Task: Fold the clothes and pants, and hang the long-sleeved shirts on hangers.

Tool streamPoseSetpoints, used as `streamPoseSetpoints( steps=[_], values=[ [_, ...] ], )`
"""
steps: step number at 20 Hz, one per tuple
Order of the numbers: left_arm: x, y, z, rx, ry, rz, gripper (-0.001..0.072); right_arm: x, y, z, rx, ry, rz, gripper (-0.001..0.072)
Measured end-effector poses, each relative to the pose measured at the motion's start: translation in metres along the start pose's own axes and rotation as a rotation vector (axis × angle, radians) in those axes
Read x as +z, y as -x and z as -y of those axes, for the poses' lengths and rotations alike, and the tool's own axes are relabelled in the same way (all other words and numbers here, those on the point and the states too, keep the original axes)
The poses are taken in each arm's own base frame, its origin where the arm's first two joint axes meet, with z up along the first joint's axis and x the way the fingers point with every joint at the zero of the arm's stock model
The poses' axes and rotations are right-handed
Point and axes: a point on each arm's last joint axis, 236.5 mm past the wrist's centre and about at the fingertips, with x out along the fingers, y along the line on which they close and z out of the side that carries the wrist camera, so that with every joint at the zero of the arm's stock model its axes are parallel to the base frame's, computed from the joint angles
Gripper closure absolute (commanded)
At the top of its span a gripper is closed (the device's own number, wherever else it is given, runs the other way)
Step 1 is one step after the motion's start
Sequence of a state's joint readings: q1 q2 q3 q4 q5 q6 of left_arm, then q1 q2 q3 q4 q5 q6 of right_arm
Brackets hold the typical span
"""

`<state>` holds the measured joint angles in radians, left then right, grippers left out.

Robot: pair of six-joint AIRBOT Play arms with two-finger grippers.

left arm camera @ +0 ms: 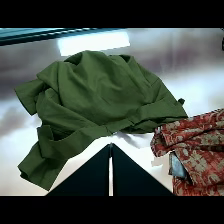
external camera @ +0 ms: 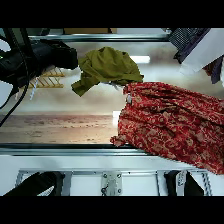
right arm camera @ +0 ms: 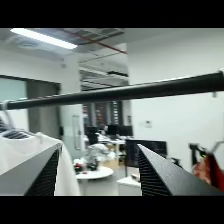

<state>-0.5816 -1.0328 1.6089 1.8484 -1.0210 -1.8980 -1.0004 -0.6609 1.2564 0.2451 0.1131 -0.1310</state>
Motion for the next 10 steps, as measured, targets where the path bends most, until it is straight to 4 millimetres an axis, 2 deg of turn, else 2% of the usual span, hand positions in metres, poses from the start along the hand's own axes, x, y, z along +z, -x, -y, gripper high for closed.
streamPoseSetpoints(
  steps=[3,6,8,10],
  values=[
    [0.0,0.0,0.0,0.0,0.0,0.0,0.0695,0.002,0.006,-0.062,0.269,-0.053,0.016,0.0196],
    [0.0,0.0,0.0,0.0,0.0,-0.001,0.0695,-0.018,0.028,-0.136,0.625,-0.221,-0.055,0.0196],
    [-0.003,-0.001,-0.001,0.004,-0.001,-0.012,0.0695,-0.044,0.059,-0.186,0.888,-0.35,-0.184,0.0197],
    [-0.008,-0.002,-0.002,0.008,0.0,-0.033,0.0695,-0.075,0.105,-0.233,1.133,-0.436,-0.372,0.0197]
  ],
)
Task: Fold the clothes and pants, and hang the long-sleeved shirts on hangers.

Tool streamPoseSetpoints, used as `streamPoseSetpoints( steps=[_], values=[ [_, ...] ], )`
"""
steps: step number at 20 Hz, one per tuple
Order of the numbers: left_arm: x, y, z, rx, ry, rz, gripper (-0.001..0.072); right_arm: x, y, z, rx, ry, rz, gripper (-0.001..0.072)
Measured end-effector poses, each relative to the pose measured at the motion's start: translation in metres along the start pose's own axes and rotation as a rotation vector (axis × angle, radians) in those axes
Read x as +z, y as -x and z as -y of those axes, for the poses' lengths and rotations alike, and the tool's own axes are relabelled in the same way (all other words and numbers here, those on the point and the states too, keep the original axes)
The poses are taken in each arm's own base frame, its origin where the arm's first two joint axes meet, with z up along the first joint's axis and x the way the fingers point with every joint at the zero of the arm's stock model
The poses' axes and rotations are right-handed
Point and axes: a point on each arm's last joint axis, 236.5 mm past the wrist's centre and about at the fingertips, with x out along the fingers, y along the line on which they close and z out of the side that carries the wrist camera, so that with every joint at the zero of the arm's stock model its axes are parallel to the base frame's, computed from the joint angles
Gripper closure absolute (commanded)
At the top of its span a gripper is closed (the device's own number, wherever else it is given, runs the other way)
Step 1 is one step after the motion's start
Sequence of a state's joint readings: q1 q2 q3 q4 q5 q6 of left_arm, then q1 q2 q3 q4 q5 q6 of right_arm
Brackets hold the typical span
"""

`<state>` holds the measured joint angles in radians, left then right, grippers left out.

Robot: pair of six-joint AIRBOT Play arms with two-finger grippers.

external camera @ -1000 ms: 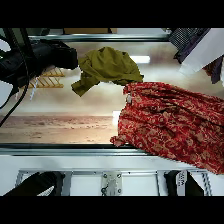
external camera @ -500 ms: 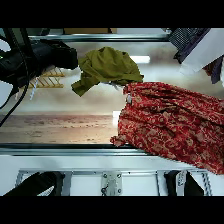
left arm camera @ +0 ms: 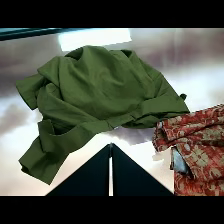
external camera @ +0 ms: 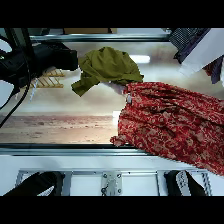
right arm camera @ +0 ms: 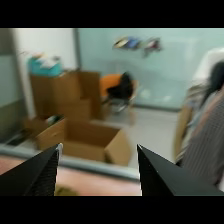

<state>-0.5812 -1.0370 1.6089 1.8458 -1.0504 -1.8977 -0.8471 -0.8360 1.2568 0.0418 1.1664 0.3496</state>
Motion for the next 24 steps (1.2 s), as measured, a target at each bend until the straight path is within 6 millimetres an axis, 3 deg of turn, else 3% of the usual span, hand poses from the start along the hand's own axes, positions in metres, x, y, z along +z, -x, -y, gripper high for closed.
streamPoseSetpoints(
  steps=[3,5,9,13,15,17,24],
  values=[
    [-0.011,-0.003,-0.001,0.006,0.001,-0.04,0.0695,-0.073,-0.028,-0.067,0.26,-0.103,-0.252,0.0197],
    [-0.025,-0.01,0.0,0.005,-0.002,-0.078,0.0695,-0.107,-0.04,-0.115,0.402,-0.106,-0.377,0.0197],
    [-0.078,-0.032,0.009,-0.025,0.007,-0.201,0.0694,-0.161,-0.054,-0.201,0.619,-0.036,-0.541,0.0197],
    [-0.113,-0.049,0.018,-0.05,0.016,-0.275,0.0695,-0.198,-0.057,-0.262,0.777,-0.003,-0.629,0.0198],
    [-0.12,-0.054,0.022,-0.057,0.018,-0.294,0.0695,-0.21,-0.056,-0.279,0.822,-0.003,-0.656,0.0239],
    [-0.12,-0.057,0.024,-0.063,0.019,-0.298,0.0695,-0.217,-0.056,-0.289,0.849,-0.006,-0.668,0.0702],
    [-0.113,-0.058,0.028,-0.073,0.023,-0.28,0.0695,-0.223,-0.056,-0.298,0.87,-0.007,-0.683,0.0695]
  ],
)
